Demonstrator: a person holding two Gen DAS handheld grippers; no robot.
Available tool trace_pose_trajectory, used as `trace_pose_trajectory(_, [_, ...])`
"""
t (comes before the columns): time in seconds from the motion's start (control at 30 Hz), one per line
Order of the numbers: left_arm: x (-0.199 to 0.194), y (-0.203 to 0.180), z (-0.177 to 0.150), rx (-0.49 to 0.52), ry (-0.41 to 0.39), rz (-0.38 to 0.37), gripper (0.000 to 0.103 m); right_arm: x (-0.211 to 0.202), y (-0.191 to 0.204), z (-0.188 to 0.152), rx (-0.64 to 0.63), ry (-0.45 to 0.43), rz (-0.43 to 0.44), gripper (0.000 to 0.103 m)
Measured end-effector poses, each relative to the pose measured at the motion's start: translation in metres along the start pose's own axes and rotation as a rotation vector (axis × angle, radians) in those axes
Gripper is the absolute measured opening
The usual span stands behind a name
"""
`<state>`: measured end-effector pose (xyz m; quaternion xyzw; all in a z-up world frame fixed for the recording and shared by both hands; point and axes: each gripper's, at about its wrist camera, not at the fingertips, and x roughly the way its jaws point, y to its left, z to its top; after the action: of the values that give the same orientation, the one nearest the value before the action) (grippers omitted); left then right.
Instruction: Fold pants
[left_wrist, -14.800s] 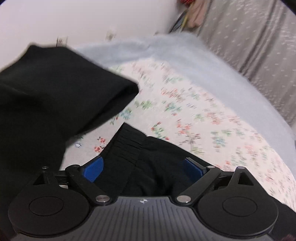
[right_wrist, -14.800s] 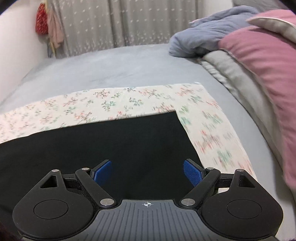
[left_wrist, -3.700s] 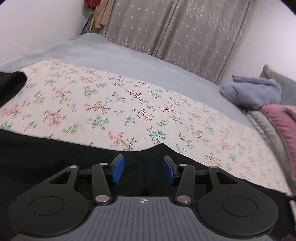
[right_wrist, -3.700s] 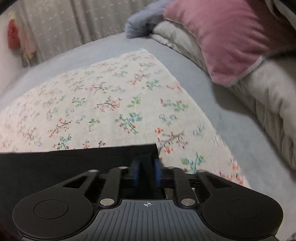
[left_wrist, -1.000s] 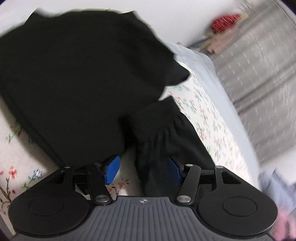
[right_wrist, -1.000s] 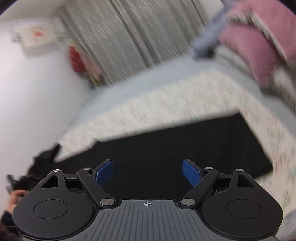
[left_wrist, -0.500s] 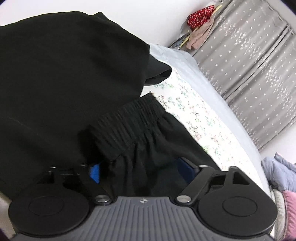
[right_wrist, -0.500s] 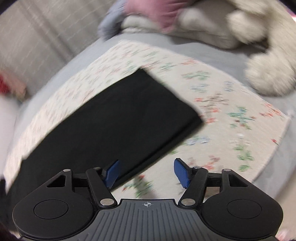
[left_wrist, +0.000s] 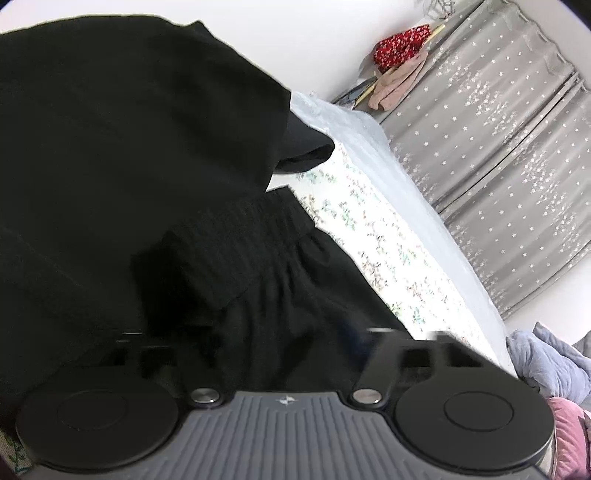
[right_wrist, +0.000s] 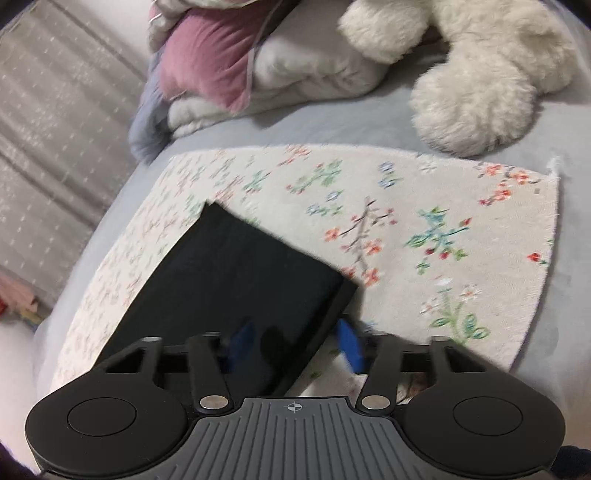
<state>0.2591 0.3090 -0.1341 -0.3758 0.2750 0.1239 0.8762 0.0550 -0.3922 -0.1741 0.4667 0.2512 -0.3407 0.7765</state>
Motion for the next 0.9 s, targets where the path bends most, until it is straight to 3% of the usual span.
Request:
trace_pose_trajectory(0.03, [0.002,0.001,-0.001,0.000,-0.005,0.008,0.003,0.000,-0.003,0.001,0.008,-0.003,-0.001,0.022])
trace_pose_trajectory(0.13, [0.002,0.002,0.000,-0.001,-0.014,0.014,0.000,0.000,-0.012,0.006,0.040,-0.001,0.037,0.000])
trace_pose_trajectory(0.3, [-0.016,-0.012,0.002,0.026,-0.024,0.018,0.000,-0.013,-0.005,0.014,-0.017,-0.060,0.047,0.000])
trace_pose_trajectory(0.5, [-0.040,-0.014,-0.018,-0.045,0.030,0.050,0.000,-0.034,0.004,0.034,-0.100,-0.158,0.019,0.000])
trace_pose_trajectory(0.63, [-0.029,-0.012,-0.027,0.009,0.028,0.112,0.000,-0.018,-0.002,0.033,-0.118,-0.100,-0.039,0.000])
trace_pose_trajectory(0.73, [-0.025,-0.002,-0.027,-0.031,0.043,0.124,0.000,-0.010,-0.008,0.030,-0.110,-0.068,-0.048,0.000])
trace_pose_trajectory(0.87, [-0.039,-0.015,-0.024,0.022,0.009,0.164,0.015,-0.011,-0.017,0.032,-0.051,-0.059,-0.002,0.000])
trace_pose_trajectory(0.9, [-0.046,-0.019,-0.024,0.042,-0.010,0.188,0.027,-0.011,-0.020,0.032,-0.036,-0.056,0.004,0.001])
